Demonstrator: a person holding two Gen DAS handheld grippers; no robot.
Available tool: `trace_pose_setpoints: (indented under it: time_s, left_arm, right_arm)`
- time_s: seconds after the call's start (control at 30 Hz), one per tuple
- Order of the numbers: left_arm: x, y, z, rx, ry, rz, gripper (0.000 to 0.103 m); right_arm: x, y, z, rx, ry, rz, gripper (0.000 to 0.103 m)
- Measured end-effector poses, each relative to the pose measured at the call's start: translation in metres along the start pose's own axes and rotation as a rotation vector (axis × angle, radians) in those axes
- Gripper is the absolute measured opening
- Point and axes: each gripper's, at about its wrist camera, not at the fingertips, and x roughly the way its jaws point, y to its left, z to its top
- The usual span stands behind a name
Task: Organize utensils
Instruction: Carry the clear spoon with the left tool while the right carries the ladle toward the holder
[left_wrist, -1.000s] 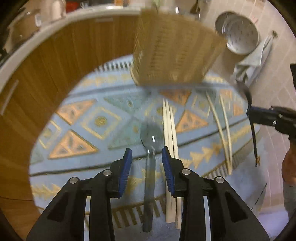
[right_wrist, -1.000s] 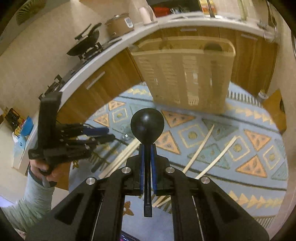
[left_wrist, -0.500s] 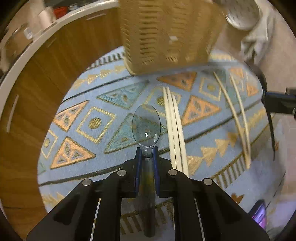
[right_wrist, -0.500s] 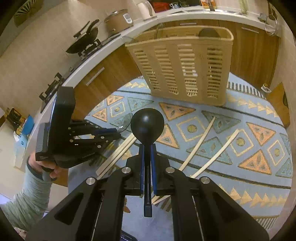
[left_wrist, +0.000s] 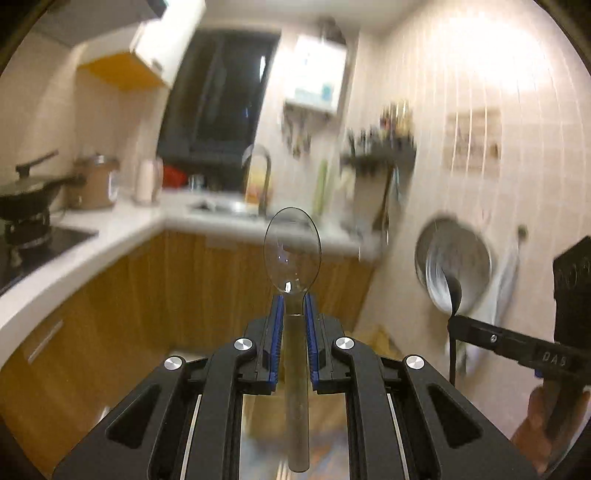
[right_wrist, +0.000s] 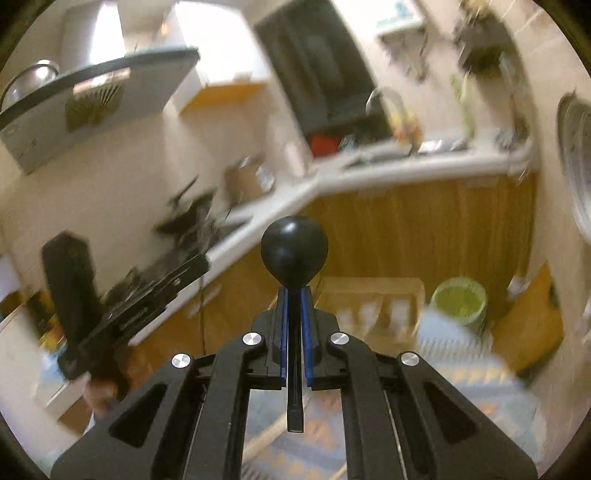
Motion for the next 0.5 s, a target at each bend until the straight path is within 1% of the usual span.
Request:
trace_pose_setpoints:
  time_s: [0.1,0.13,0.17,0.2,0.33,0.4,0.5]
  left_arm:
    - [0.024,-0.004,0.007,-0.041,-0.067,0.023,0.01]
    - [0.026,-0.006,0.007,-0.043,-0.083,0.041,0.01]
    - [0.036,-0.009,0.006,-0.04,-0.101,0.073,0.01]
    - [0.042,-0.012,0.004,-0.039,-0.112,0.093,0.01]
    - [0.071,-0.015,-0.006,-0.021,-0.113,0.148,0.01]
    - [0.075,-0.012,-0.012,-0.004,-0.116,0.172,0.01]
    - [0.081,-0.008,-0.023,0.013,-0.111,0.196,0.01]
  right_arm:
    - [0.012,-0.014,0.013,-0.013,-0.086,-0.101,0.005]
    - [0.018,-0.019,0.015,-0.02,-0.109,-0.139,0.005]
    - [0.025,-0.024,0.015,-0.026,-0.123,-0.175,0.005]
    - [0.037,-0.031,0.015,-0.029,-0.124,-0.196,0.005]
    - [0.072,-0.047,0.005,-0.024,-0.101,-0.222,0.005]
    - [0.085,-0.05,-0.003,-0.049,-0.098,-0.244,0.005]
    - [0.099,-0.052,-0.012,-0.062,-0.082,-0.243,0.005]
